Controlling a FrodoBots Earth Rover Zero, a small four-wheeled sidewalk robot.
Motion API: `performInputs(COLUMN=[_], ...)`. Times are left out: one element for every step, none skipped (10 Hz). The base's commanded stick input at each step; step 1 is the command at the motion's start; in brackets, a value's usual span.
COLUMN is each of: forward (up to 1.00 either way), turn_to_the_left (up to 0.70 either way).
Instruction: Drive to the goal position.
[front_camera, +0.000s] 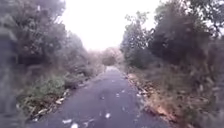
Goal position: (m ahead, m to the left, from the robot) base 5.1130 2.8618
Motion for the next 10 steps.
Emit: performInputs(forward=[0.7,0.7,0.7,0.7,0.7,0.7,0.7,0.7,0.7,0.7], turn_to_the_left=[0.0,0.0,0.0,0.0,0.0,0.0,0.0,0.0,0.01,0.09])
